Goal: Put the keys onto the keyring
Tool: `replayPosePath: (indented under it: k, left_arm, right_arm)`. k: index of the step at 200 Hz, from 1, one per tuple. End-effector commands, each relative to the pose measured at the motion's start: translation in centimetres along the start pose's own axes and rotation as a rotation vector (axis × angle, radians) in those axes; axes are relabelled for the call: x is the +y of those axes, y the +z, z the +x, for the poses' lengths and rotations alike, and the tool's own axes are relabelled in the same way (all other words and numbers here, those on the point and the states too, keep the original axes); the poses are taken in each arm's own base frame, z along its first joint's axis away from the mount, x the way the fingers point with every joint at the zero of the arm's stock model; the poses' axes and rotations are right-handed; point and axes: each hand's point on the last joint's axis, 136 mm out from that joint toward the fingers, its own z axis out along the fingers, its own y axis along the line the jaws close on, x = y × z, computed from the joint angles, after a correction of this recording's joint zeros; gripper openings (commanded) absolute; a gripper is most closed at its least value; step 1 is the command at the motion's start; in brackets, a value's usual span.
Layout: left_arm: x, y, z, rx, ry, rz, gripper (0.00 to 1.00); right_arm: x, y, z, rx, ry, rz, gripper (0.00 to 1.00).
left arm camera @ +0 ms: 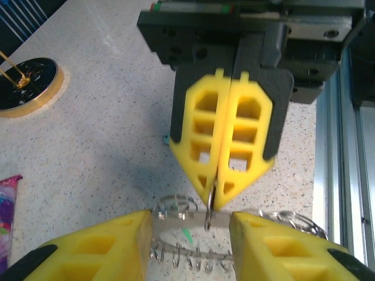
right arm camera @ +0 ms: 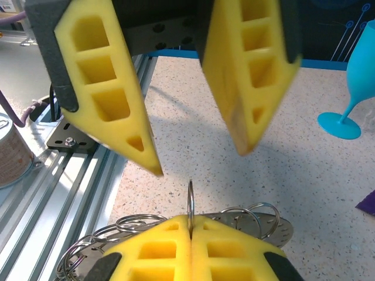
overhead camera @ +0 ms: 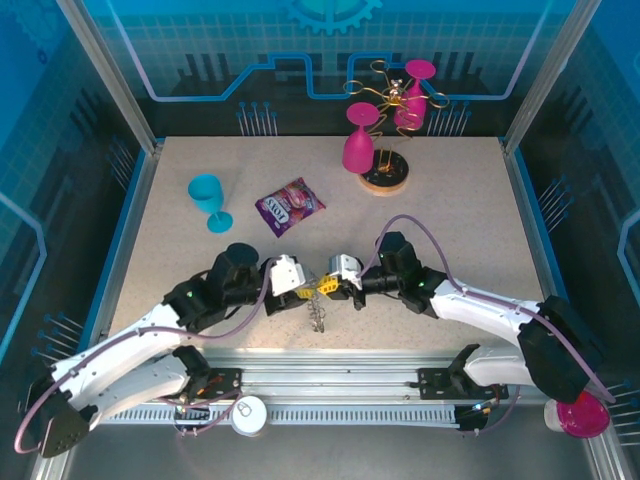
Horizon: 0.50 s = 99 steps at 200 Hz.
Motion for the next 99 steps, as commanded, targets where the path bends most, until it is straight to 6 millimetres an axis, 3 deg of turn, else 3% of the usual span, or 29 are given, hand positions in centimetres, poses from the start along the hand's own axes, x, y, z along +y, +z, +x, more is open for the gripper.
replayPosePath:
  k: [1, 99]
  left_arm:
    - [0.1, -0.4, 0.0, -0.081, -0.085, -0.032, 0.40]
    - [-0.9, 0.4, -0.2, -0.274, -0.133, 0.002, 0.33]
  right_arm:
    - [0.0, -0.2, -1.4, -0.082, -0.013, -0.020, 0.00]
    - [1.2, -0.5, -1.9, -0.134, -0.003, -0.098, 0.00]
